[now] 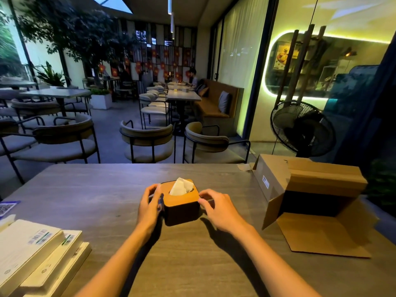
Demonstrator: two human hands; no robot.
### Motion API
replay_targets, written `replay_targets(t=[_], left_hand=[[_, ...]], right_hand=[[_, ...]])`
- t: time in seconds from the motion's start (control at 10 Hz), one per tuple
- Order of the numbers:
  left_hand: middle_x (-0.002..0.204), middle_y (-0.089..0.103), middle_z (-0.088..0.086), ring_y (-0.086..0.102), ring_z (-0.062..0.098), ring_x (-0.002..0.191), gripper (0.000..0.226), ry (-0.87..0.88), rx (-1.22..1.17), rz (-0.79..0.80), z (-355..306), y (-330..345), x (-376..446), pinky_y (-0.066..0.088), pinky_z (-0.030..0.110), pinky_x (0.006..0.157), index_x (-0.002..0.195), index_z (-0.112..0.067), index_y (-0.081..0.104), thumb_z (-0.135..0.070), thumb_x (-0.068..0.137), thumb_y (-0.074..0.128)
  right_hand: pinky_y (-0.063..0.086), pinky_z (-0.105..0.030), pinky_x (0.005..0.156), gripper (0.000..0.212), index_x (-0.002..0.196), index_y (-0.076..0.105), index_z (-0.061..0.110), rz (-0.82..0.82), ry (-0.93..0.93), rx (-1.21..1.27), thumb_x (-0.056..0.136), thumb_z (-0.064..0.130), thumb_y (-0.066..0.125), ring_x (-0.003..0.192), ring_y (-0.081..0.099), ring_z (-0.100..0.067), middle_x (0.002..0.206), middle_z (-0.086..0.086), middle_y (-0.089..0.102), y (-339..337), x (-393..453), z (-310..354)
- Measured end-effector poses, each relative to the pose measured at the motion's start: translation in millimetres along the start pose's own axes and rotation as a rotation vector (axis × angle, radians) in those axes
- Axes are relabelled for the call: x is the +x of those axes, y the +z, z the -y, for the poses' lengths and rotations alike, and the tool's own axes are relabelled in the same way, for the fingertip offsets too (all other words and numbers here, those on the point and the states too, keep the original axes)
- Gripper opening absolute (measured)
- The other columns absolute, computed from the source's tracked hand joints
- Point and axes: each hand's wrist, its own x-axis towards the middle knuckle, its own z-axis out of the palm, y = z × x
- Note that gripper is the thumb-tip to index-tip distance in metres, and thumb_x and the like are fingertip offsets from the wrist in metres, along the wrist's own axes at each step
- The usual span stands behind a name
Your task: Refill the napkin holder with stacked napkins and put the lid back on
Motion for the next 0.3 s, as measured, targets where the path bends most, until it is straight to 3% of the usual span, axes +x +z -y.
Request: replay_targets(t=[0.1, 0.2, 0.3], left_hand=[[0.137, 0.048, -0.004, 0.049, 0.020, 0.122, 0.049, -0.141, -0.135, 0.170, 0.2, -10.7, -9.6, 0.052, 0.038, 0.089, 0.141, -0.034, 0.050, -0.038, 0.093, 0.059], [0.145, 0.042, -0.002, 0.041, 0.024, 0.134, 0.052, -0.144, 0.026, 0.262, -3.9, -21.6, -1.1, 0.045, 0.045, 0.106, 0.148, -0.036, 0.039, -0.028, 0.099, 0.054], [0.140, 0.053, 0.002, 0.048, 0.023, 0.132, 0.039, 0.087, 0.304, 0.179, -17.4, -23.7, 8.3, 0.050, 0.036, 0.100, 0.140, -0.030, 0.052, -0.022, 0.102, 0.051]], right_hand=[[0.054, -0.036, 0.098, 0.029, 0.130, 0.059, 0.036, 0.012, 0.012, -0.009, 0.101, 0.039, 0.059, 0.111, 0.060, -0.012, 0.121, 0.004, 0.063, 7.5, 2.2, 4.9], [0.054, -0.034, 0.097, 0.032, 0.132, 0.057, 0.040, 0.037, 0.013, -0.037, 0.101, 0.042, 0.059, 0.112, 0.060, -0.013, 0.122, 0.005, 0.061, 12.6, 5.9, 4.3], [0.053, -0.030, 0.098, 0.033, 0.134, 0.057, 0.039, 0.062, -0.030, -0.049, 0.101, 0.041, 0.059, 0.117, 0.058, -0.008, 0.128, 0.008, 0.061, 7.1, 4.7, 7.5]])
